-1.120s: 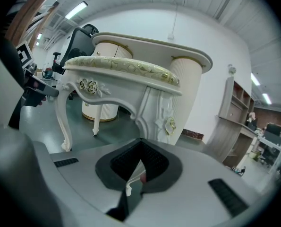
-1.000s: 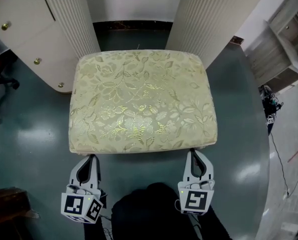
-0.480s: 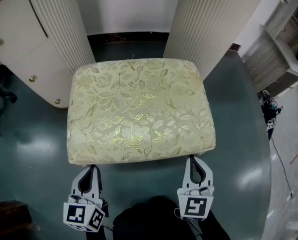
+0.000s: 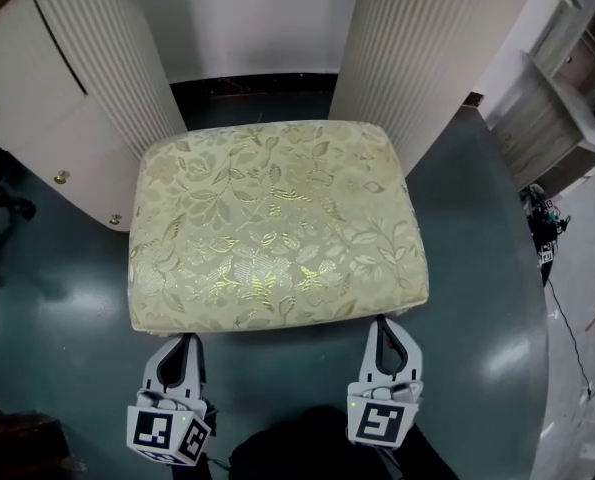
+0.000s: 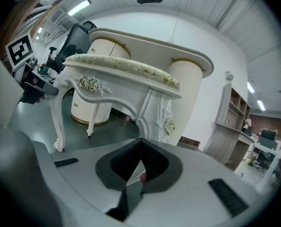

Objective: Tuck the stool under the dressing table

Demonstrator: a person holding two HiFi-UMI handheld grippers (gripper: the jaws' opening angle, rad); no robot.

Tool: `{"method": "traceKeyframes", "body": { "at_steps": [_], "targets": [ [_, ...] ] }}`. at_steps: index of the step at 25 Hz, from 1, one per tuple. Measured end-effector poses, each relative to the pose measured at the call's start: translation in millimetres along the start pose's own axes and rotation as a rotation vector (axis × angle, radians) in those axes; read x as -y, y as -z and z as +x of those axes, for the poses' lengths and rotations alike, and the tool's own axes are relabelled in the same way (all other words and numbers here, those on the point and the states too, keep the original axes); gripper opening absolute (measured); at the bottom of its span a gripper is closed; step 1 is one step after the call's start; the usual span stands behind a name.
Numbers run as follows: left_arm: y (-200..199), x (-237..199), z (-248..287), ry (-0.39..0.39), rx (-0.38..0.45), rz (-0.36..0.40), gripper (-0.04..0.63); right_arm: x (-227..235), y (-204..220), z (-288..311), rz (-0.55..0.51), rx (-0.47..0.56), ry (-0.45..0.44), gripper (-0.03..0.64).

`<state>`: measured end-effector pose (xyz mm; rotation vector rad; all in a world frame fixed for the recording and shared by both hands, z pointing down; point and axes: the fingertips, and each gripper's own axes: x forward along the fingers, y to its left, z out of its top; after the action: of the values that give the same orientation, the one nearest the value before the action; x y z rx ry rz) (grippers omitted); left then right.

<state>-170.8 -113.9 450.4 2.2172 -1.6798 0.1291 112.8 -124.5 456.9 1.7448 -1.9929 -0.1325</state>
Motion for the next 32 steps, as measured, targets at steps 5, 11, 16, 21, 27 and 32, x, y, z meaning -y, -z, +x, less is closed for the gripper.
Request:
{"method": "traceKeyframes", "body": {
  "at_steps": [5, 11, 16, 21, 27, 32],
  "targets": [
    [-4.9, -2.8, -5.2, -0.006, 0.016, -0.009, 0.008, 0.9, -0.2, -0.6, -0.007, 0.011, 0.004, 0.005],
    [0.6, -0.9, -2.6, 0.019, 0.021, 0.02, 0.008, 1.4, 1.7, 3.9, 0.01, 0.026, 0.03, 0.005],
    [2.6, -0.1, 2.9, 0.031, 0.036, 0.024, 0.008, -0.3, 1.4, 3.8, 0.006, 0.044, 0.054, 0.005],
    [4.2, 2.6, 4.3, 0.064, 0.02, 0.038, 0.008, 1.3, 0.2, 4.7, 0.04, 0.023, 0.081, 0.005],
    [15.3, 1.4, 15.4, 0.068, 0.052, 0.1, 0.008, 1.3, 6.2, 20.1, 0.034, 0.095, 0.109, 0.005],
    [26.8, -2.6, 23.3, 0.068, 0.062, 0.107, 0.008, -0.1, 11.9, 25.4, 0.02, 0.119, 0.103, 0.005]
  ]
}}
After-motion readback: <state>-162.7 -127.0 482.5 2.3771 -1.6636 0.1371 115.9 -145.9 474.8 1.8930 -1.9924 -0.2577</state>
